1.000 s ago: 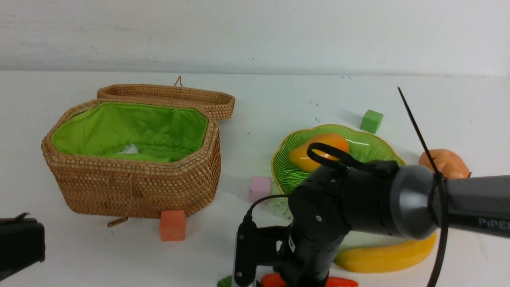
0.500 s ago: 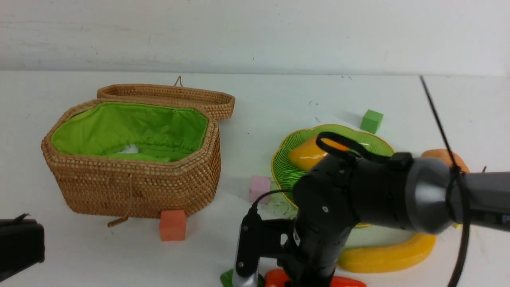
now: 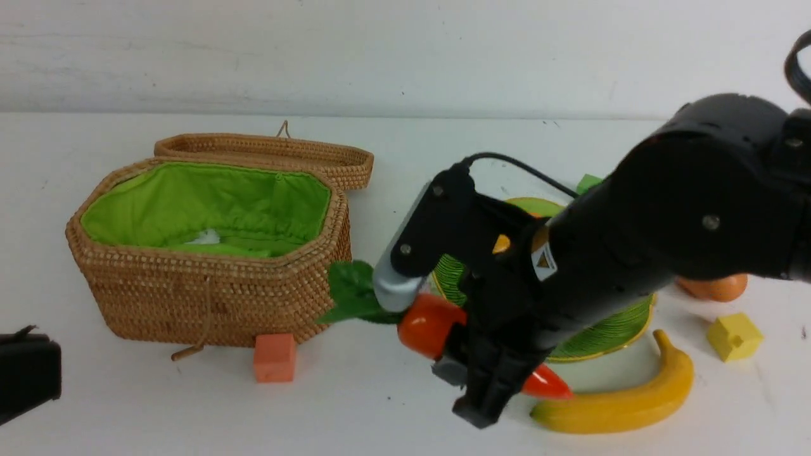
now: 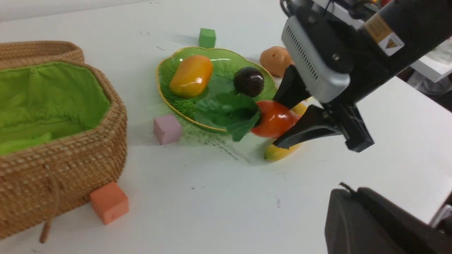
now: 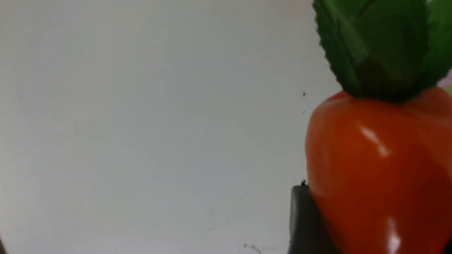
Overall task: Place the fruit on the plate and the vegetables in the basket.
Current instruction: Use the right arm to grab a carrot and put it into the left basket
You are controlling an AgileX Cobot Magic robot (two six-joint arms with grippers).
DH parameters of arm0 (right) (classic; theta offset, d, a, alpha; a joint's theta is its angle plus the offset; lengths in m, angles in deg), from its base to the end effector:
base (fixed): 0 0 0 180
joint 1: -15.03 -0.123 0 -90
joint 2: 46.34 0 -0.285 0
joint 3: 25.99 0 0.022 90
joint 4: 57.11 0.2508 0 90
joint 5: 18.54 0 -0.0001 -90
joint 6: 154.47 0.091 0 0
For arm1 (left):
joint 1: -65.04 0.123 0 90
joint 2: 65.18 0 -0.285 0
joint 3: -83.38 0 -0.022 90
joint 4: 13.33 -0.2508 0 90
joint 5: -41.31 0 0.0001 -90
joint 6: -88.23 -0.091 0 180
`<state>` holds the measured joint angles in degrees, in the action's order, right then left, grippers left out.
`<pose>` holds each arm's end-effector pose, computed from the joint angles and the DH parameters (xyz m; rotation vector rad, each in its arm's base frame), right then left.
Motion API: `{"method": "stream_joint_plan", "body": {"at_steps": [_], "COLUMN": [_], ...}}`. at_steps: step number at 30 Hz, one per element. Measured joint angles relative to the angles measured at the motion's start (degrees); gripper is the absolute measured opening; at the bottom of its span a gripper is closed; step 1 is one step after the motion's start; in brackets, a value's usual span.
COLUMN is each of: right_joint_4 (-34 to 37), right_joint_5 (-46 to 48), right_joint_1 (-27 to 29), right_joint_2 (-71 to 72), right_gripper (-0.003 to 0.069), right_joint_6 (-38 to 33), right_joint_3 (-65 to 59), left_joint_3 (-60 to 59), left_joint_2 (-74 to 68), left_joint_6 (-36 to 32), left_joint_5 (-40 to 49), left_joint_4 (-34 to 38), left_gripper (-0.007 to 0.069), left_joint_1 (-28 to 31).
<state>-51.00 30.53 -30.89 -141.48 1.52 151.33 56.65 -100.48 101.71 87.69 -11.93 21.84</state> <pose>0.2220 0.2398 0.3186 -1.4296 2.1478 0.2741 0.0462 -0.0456 0.3959 0.4972 1.8895 -0.6945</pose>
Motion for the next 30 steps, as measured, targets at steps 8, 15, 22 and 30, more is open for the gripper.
{"method": "stream_joint_plan", "body": {"at_steps": [8, 15, 22, 30], "right_joint_4": [3.8, 13.5, 20.1, 18.1], "right_joint_5": [-4.7, -6.6, -9.3, -24.2], "right_joint_1": [0.0, 0.0, 0.0, 0.0], "right_joint_2": [-8.0, -21.0, -33.0, -43.1], "right_gripper": [0.0346, 0.0346, 0.0346, 0.0346], "right_joint_6": [-0.1, -10.9, -19.7, -23.6], "right_joint_3": [18.1, 36.5, 49.9, 52.4], "left_joint_3": [0.0, 0.0, 0.0, 0.0], "left_joint_2": [0.0, 0.0, 0.0, 0.0], "left_joint_6": [10.0, 23.2, 26.7, 26.9], "left_joint_5": [1.3, 5.8, 7.8, 8.4], "left_joint_4": [-19.4, -34.7, -38.1, -38.1], "left_gripper": [0.0007, 0.0007, 0.0007, 0.0007], "left_joint_1": [0.0, 0.0, 0.0, 0.0]}}
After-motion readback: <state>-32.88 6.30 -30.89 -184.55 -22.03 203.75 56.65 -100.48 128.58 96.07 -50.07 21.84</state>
